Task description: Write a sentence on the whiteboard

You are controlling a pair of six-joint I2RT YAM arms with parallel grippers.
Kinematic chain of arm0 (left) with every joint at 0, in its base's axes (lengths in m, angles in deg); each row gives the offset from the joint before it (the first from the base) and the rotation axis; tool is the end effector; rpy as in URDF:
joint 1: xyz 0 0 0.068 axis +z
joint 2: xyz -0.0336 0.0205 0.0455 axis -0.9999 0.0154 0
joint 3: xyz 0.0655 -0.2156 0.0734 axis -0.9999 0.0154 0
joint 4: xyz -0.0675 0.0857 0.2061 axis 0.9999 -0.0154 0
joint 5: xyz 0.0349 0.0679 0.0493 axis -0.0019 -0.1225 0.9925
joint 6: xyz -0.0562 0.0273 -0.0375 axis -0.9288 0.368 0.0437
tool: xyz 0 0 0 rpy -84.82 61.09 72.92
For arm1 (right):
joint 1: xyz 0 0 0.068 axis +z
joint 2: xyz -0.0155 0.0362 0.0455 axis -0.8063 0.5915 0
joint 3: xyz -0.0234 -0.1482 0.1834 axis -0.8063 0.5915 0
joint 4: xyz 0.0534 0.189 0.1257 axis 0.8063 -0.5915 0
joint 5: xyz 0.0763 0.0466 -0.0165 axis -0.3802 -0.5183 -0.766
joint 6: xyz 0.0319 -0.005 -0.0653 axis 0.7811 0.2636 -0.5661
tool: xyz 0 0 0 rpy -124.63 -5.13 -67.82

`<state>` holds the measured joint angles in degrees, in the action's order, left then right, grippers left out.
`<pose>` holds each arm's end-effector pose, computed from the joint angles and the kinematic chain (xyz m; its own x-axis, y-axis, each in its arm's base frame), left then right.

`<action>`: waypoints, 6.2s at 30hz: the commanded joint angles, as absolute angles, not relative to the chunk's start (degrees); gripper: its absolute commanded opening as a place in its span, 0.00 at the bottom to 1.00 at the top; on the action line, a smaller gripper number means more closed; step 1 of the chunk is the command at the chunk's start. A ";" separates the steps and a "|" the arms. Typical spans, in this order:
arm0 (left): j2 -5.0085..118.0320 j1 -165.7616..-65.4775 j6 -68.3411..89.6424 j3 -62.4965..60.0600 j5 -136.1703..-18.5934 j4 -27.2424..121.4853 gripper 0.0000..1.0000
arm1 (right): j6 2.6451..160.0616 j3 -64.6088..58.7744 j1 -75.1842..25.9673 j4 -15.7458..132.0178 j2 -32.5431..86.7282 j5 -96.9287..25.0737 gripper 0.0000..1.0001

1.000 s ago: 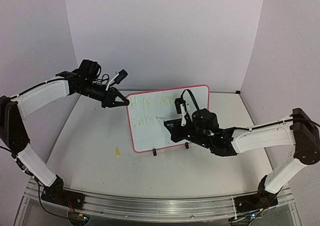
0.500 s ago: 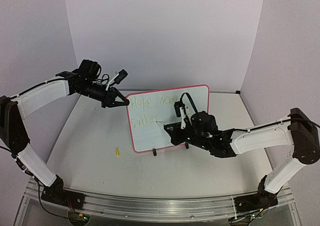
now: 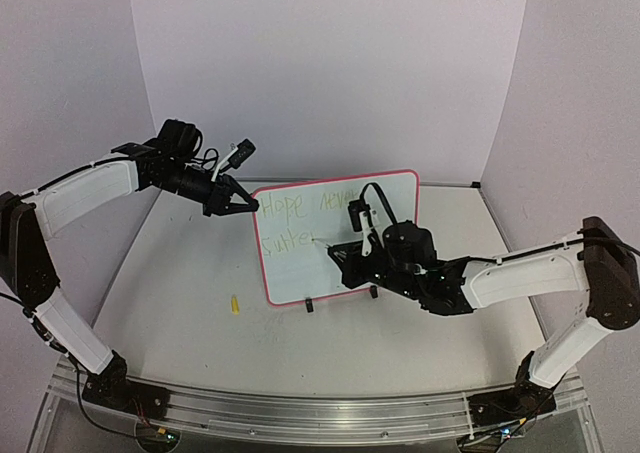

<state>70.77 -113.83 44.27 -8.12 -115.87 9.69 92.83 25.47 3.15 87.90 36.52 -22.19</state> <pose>0.2731 -0.1742 0.2769 -0.3247 0.4325 -0.8411 0.9370 0.2680 -0.2240 0.1964 0.2892 0.2042 -0.3700 0.0039 -0.9290 -0.6955 0.6618 0.2798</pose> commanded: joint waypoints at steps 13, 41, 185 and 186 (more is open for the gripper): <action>72.74 -115.41 45.40 -7.53 -113.36 5.90 0.00 | 92.28 24.25 2.65 91.35 34.22 -16.25 0.00; 72.95 -115.42 45.40 -7.54 -113.51 5.88 0.00 | 96.89 27.98 2.63 87.74 34.64 -15.07 0.00; 73.74 -115.93 45.79 -7.44 -111.31 5.42 0.00 | 97.98 30.95 -13.92 93.93 35.21 -48.47 0.00; 73.71 -115.93 45.79 -7.45 -111.31 5.47 0.00 | 98.00 31.07 -13.95 93.94 35.39 -48.50 0.00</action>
<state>71.17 -114.22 43.49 -8.42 -115.09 10.10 97.01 30.14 -13.46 93.41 33.12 -50.87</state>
